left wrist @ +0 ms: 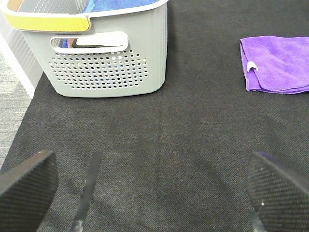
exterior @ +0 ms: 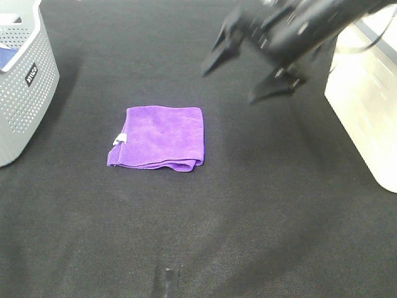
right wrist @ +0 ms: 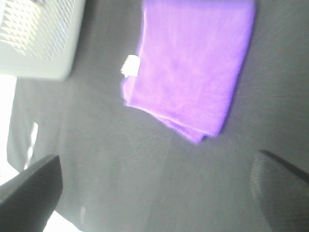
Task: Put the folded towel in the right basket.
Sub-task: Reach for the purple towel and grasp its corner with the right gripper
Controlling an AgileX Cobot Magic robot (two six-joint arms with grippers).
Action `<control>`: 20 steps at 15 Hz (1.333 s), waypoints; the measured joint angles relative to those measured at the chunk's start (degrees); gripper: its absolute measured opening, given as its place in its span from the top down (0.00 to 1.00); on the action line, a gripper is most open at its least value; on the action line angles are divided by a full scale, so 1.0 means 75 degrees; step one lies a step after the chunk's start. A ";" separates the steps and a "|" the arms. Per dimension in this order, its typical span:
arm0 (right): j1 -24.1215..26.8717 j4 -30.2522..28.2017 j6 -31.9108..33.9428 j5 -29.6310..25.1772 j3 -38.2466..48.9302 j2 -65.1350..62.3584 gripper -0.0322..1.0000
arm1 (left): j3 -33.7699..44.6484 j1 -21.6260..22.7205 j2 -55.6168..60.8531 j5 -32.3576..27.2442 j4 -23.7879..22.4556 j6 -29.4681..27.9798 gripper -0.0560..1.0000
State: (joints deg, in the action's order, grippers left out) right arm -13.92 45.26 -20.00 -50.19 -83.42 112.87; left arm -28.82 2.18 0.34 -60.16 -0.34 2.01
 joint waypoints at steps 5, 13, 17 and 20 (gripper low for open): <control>0.0000 0.0015 -0.0053 -0.0076 -0.1589 0.2040 0.04 | 0.0000 0.0000 0.0000 0.0000 0.0000 0.0000 0.01; 0.0015 0.0222 -0.0015 -0.0214 -0.2193 0.3300 0.04 | 0.0000 0.0000 0.0000 0.0000 0.0000 0.0000 0.01; -0.0183 0.0604 -0.0015 -0.0046 -0.2277 0.3522 0.07 | 0.0000 0.0000 0.0000 0.0000 0.0000 0.0000 0.01; -0.0909 0.1253 -0.0015 0.0519 -0.2574 0.3888 0.17 | 0.0000 0.0000 0.0000 0.0000 0.0000 0.0000 0.01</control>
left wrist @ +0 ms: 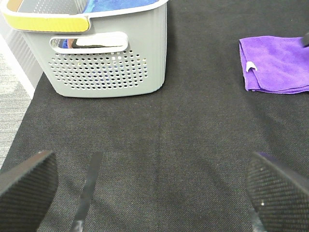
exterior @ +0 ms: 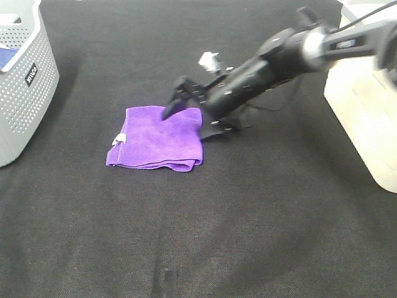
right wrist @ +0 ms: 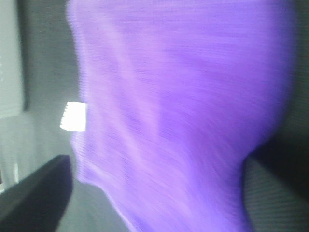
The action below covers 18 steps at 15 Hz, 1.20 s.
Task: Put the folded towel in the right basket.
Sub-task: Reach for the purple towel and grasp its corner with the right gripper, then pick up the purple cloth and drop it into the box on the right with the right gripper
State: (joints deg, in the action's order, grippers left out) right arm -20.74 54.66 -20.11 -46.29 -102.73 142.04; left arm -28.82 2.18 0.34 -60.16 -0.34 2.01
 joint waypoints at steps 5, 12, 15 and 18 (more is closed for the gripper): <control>-0.0588 -0.0145 0.0000 0.0298 -0.0680 0.0474 0.66 | 0.0000 0.0000 0.0000 0.0000 0.0000 0.0000 0.01; 0.0191 -0.1681 0.0619 -0.1772 -0.2506 -0.1031 0.92 | 0.0000 0.0000 0.0000 0.0000 0.0000 0.0000 0.01; 0.1459 -0.2223 0.0825 -0.2368 -0.3797 -0.2399 0.92 | 0.0000 0.0000 0.0000 0.0000 0.0000 0.0000 0.01; 0.3422 -0.3056 0.1047 -0.3010 -0.4332 -0.3247 0.92 | 0.0000 0.0000 0.0000 0.0000 0.0000 0.0000 0.01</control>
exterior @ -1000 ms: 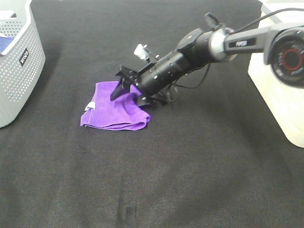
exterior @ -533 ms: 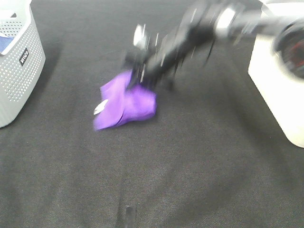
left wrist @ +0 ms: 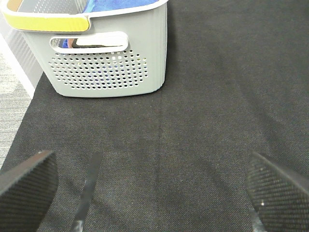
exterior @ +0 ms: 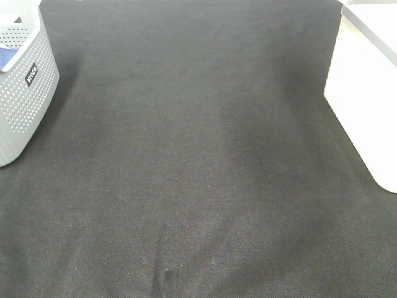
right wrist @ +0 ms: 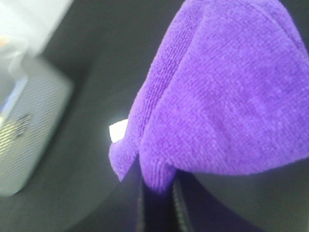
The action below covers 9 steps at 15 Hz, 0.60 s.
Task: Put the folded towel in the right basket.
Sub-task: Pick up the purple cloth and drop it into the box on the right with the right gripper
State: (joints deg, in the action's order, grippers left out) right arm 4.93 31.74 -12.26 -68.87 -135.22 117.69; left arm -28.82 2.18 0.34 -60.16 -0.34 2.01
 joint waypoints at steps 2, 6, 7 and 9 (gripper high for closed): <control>0.1054 -0.0367 0.0023 -0.0031 -0.0015 -0.0099 0.92 | 0.0000 0.0000 0.0000 0.0000 0.0000 0.0000 0.01; 0.2414 -0.1650 0.0199 -0.0069 -0.0015 -0.0099 0.92 | 0.0000 0.0000 0.0000 0.0000 0.0000 0.0000 0.01; 0.2490 -0.1749 0.0199 -0.0069 -0.0015 -0.0099 0.91 | 0.0000 0.0000 0.0000 0.0000 0.0000 0.0000 0.01; 0.2567 -0.1895 0.0199 -0.0084 -0.0015 -0.0099 0.72 | 0.0000 0.0000 0.0000 0.0000 0.0000 0.0000 0.01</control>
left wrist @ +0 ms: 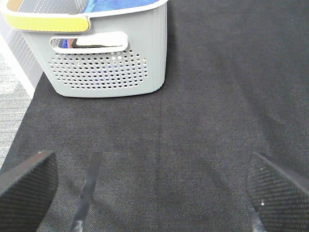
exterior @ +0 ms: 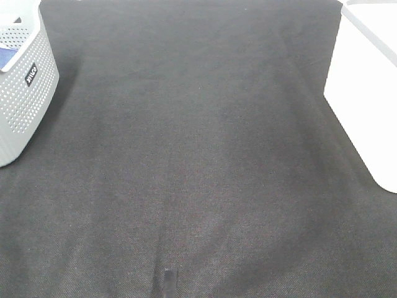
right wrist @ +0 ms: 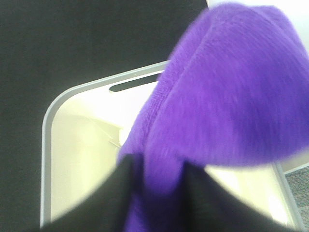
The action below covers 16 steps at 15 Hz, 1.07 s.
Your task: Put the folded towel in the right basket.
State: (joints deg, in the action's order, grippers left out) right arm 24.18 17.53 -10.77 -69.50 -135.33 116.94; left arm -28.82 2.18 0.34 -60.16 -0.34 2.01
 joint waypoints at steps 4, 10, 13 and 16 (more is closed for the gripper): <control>-0.0214 -0.0122 0.0000 -0.0053 0.0374 0.0000 0.05 | 0.0000 0.0000 0.0000 0.0000 0.0000 0.0000 0.01; -0.1963 -0.0466 0.0160 -0.0053 0.0382 0.0000 0.01 | 0.0000 0.0000 0.0000 0.0000 0.0000 0.0000 0.01; -0.3117 -0.0955 0.0840 -0.0061 0.0397 -0.0023 0.01 | 0.0000 0.0000 0.0000 0.0000 0.0000 0.0000 0.01; -0.3117 -0.1184 0.0741 -0.0038 0.1558 -0.0993 0.01 | 0.0000 0.0000 0.0000 0.0000 0.0000 0.0000 0.01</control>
State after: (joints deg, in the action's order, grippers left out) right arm 0.80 8.65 -5.21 -69.79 -123.64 109.49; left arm -28.82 2.18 0.34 -60.16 -0.34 2.01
